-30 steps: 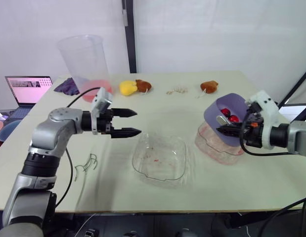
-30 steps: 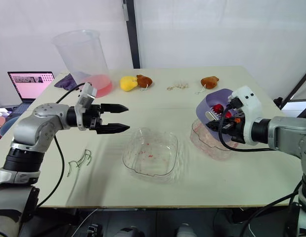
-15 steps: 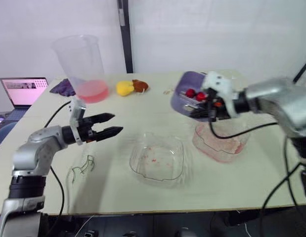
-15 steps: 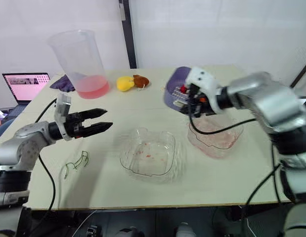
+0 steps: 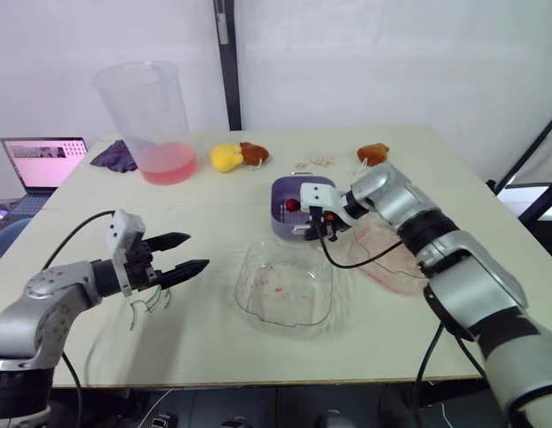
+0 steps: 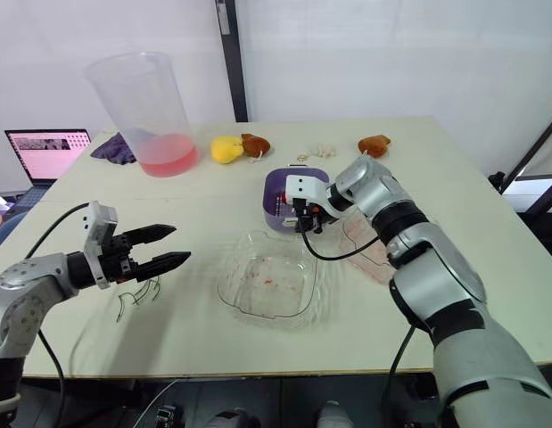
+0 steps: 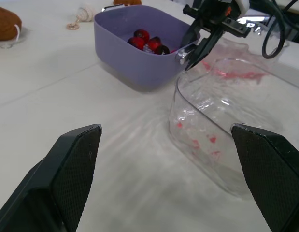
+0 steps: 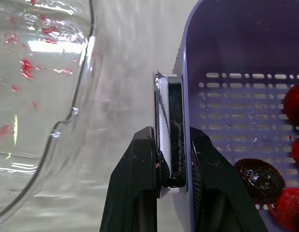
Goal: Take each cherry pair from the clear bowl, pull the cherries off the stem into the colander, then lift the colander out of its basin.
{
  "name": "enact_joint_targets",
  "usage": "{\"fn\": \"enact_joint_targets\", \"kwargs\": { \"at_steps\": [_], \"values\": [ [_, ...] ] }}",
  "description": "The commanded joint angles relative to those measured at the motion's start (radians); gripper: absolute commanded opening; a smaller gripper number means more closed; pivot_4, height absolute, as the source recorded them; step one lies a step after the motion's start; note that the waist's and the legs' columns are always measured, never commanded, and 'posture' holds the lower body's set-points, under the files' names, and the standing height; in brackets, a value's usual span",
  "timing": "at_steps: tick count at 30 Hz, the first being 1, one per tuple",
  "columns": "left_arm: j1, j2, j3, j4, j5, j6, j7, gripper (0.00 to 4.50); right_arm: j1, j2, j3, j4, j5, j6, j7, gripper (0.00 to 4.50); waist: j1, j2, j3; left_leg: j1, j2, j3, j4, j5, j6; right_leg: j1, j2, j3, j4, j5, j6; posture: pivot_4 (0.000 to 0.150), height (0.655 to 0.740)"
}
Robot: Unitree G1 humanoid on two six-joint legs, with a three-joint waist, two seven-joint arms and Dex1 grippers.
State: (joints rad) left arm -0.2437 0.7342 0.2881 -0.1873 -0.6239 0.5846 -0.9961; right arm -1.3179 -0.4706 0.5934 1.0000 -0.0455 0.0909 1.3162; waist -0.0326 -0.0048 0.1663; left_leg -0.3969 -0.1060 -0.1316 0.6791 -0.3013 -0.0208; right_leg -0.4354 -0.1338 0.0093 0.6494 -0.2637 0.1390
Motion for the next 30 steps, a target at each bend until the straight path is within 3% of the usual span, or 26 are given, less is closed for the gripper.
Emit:
{"fn": "enact_joint_targets", "kwargs": {
  "at_steps": [1, 3, 5, 10, 14, 18, 24, 27, 30],
  "values": [
    [-0.001, 0.023, 0.03, -0.034, -0.021, -0.003, 0.01, 4.5, -0.051, 0.037, -0.058, 0.095, -0.032, -0.066, 0.022, 0.24, -0.009, 0.0, 0.0, 0.0, 0.0, 0.0, 0.0, 0.0, 0.0, 0.0, 0.0, 0.0, 0.0, 0.0, 0.0, 0.15, 0.74],
    [-0.003, 0.024, 0.028, -0.032, -0.022, -0.004, 0.011, 4.5, -0.067, 0.047, -0.078, 0.139, -0.05, -0.095, 0.01, 1.3, -0.013, 0.0, 0.0, 0.0, 0.0, 0.0, 0.0, 0.0, 0.0, 0.0, 0.0, 0.0, 0.0, 0.0, 0.0, 0.15, 0.74],
    [-0.01, 0.026, 0.024, -0.029, -0.024, -0.004, 0.008, 4.5, -0.099, 0.043, -0.104, 0.159, -0.054, -0.102, 0.023, 1.93, -0.014, 0.001, 0.0, 0.0, 0.0, 0.0, -0.001, 0.0, 0.0, 0.0, 0.0, 0.0, 0.0, 0.0, 0.0, 0.15, 0.74],
    [-0.09, 0.003, 0.051, 0.024, -0.043, -0.002, 0.051, 4.5, -0.192, -0.022, -0.216, 0.162, -0.025, -0.094, 0.085, 4.48, -0.012, 0.001, 0.0, 0.0, 0.0, -0.001, -0.001, 0.0, 0.0, -0.001, 0.0, 0.0, 0.0, 0.0, 0.0, 0.15, 0.74],
    [-0.155, -0.004, 0.064, 0.088, -0.073, 0.007, 0.062, 4.5, -0.249, -0.128, -0.312, 0.079, 0.024, -0.017, 0.196, 4.48, -0.011, 0.001, 0.0, 0.0, -0.001, -0.001, -0.001, 0.0, 0.0, 0.0, 0.0, 0.0, 0.0, 0.0, 0.0, 0.15, 0.74],
    [-0.176, 0.014, 0.023, 0.131, -0.035, -0.005, 0.044, 4.5, -0.14, -0.284, -0.404, -0.189, 0.085, 0.156, 0.251, 4.48, -0.01, 0.001, 0.0, 0.0, -0.001, -0.001, -0.001, 0.0, 0.0, 0.0, 0.0, 0.0, 0.0, 0.0, 0.0, 0.15, 0.74],
    [-0.184, 0.038, -0.066, 0.16, 0.074, -0.081, 0.024, 4.5, 0.314, -0.496, -0.738, -0.753, 0.26, 0.375, 0.107, 4.48, 0.005, 0.002, 0.001, -0.001, -0.001, 0.0, -0.001, 0.0, 0.0, 0.0, -0.001, 0.0, 0.0, 0.0, 0.0, 0.15, 0.74],
    [-0.242, 0.047, -0.11, 0.192, 0.096, -0.089, -0.007, 4.5, 0.627, -0.499, -0.984, -0.974, 0.291, 0.41, -0.034, 4.48, 0.02, 0.002, 0.001, -0.001, 0.0, 0.002, 0.0, 0.0, 0.0, -0.001, 0.0, 0.001, 0.001, 0.0, 0.0, 0.15, 0.74],
    [-0.262, 0.048, -0.125, 0.206, 0.102, -0.089, -0.027, 4.5, 0.829, -0.462, -1.141, -1.123, 0.333, 0.464, -0.127, 4.48, 0.023, 0.002, 0.0, 0.0, -0.001, 0.002, 0.0, 0.0, 0.0, 0.0, -0.001, 0.001, 0.001, 0.0, 0.0, 0.15, 0.74]
  ]
}}
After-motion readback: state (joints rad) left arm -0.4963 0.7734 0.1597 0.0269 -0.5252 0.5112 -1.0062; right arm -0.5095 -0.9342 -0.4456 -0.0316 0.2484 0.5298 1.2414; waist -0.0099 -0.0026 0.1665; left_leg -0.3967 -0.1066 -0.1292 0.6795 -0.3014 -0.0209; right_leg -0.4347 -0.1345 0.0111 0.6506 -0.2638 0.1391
